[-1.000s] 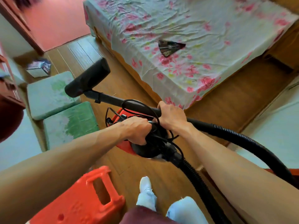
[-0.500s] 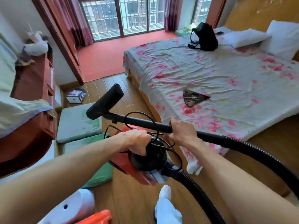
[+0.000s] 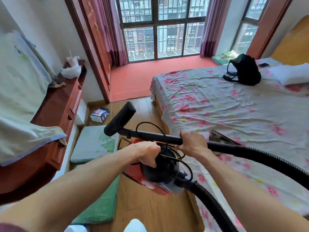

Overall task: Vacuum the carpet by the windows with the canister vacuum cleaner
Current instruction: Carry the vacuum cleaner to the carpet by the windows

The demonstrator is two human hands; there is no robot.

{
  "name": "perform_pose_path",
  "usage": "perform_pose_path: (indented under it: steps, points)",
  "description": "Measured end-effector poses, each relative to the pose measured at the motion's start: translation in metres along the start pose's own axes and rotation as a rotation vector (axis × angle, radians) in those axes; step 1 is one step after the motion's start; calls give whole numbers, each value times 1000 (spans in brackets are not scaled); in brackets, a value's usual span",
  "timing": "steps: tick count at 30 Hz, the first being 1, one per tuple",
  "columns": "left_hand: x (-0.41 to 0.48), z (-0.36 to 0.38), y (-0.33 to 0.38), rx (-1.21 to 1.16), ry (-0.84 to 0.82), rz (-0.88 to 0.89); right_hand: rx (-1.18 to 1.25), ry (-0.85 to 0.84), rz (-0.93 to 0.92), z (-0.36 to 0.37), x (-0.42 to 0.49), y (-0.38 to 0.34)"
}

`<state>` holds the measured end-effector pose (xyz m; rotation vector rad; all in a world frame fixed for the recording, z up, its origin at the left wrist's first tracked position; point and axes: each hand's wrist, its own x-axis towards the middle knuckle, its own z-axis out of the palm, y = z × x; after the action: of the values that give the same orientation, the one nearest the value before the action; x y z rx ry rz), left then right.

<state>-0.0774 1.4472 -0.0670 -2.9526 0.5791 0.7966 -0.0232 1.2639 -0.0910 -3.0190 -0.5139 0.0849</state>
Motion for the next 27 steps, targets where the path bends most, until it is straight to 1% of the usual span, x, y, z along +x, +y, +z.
perform_pose_path:
  steps: [3,8,13,15,17,23,27]
  points:
    - [31,-9,-23,-25,-9,2,-12,-16,-37,-1,44,7]
    - [99,-10,-74,-103,-41,19,-41,-27,-67,25,120,8]
    - [182,-21,-134,-171,-109,25,-59,-79,-93,48,212,9]
    - [208,-28,-159,-199,-114,23,-74,-116,-114,48,252,8]
    - [233,-37,-183,-236,-103,16,-91,-114,-128,48,290,7]
    - [302,-75,-249,-418,-27,-119,-175,-83,-219,45,405,-3]
    - [348,-93,-297,-508,-18,-187,-164,-68,-285,52,492,0]
